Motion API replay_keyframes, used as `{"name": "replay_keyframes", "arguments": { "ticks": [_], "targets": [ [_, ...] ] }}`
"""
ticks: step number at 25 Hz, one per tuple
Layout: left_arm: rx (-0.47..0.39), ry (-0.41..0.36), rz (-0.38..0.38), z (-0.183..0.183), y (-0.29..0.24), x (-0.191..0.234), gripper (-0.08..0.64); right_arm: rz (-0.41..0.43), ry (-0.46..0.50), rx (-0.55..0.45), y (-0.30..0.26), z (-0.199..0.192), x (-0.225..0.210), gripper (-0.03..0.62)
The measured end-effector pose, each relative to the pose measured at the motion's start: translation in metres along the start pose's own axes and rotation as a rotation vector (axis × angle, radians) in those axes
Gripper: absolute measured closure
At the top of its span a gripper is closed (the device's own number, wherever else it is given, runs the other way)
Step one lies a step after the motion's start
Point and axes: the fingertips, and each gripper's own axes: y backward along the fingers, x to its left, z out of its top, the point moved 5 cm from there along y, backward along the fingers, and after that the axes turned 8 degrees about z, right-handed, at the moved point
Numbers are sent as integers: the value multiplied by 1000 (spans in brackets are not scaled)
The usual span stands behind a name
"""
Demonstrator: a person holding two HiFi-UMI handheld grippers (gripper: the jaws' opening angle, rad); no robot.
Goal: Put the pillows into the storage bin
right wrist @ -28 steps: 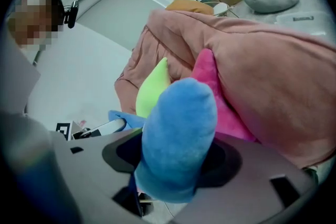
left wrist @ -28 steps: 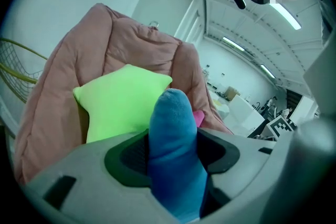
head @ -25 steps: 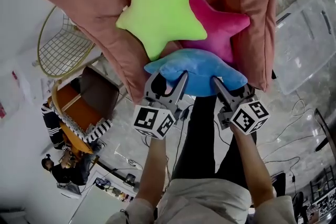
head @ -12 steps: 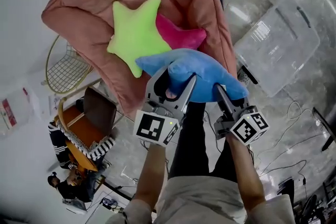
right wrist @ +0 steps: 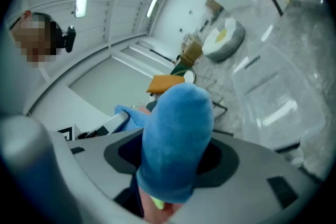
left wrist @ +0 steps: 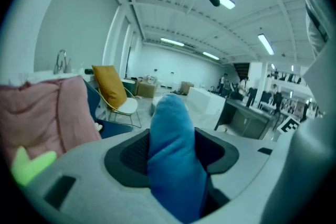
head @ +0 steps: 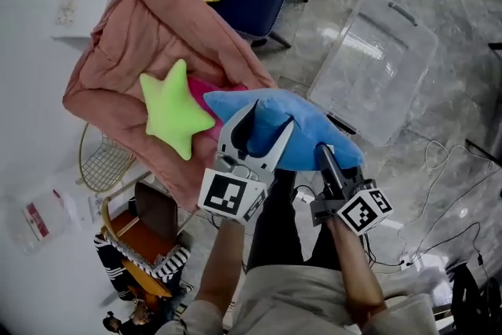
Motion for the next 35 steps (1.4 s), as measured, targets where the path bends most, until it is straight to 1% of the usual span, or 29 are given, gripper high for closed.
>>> {"name": "replay_keyframes", "arguments": {
  "ticks": [1, 2, 5, 8, 10, 13, 16, 20, 23, 26, 28, 30, 31, 35],
  "targets": [
    [-16, 32, -25, 5, -10, -12, 314, -14, 28, -26, 10, 18, -5, 342],
    [-32, 44, -39, 9, -20, -26, 322, -22, 39, -41, 18, 35, -13, 339],
    [-54, 19, -59, 20, -48, -64, 324, -31, 34, -73, 36, 72, -34, 342],
    [-44, 30, -130, 27, -74, -91, 324, -55, 68, -141, 56, 97, -44, 342],
    [-27, 56, -180, 22, -89, -108, 324, -94, 133, -182, 74, 113, -52, 344],
    [-6, 136, -252, 6, -108, -130, 324, -155, 300, -201, 99, 144, -65, 344],
    [44, 183, -295, -18, -133, -144, 324, -196, 419, -147, 110, 163, -91, 344],
    [110, 196, -325, -53, -158, -156, 324, -201, 503, -26, 116, 170, -132, 336],
    [169, 168, -351, -83, -177, -165, 324, -213, 561, 107, 118, 171, -166, 330],
    [272, 114, -389, -122, -198, -175, 324, -255, 629, 247, 120, 167, -205, 327],
    [339, 102, -392, -145, -209, -177, 324, -276, 694, 308, 117, 162, -225, 327],
    [388, 107, -369, -161, -216, -176, 325, -276, 741, 333, 113, 158, -238, 327],
    [405, 118, -350, -167, -219, -175, 325, -270, 741, 325, 111, 158, -244, 328],
    [429, 166, -255, -179, -232, -166, 324, -256, 654, 250, 101, 160, -268, 341]
  ]
}}
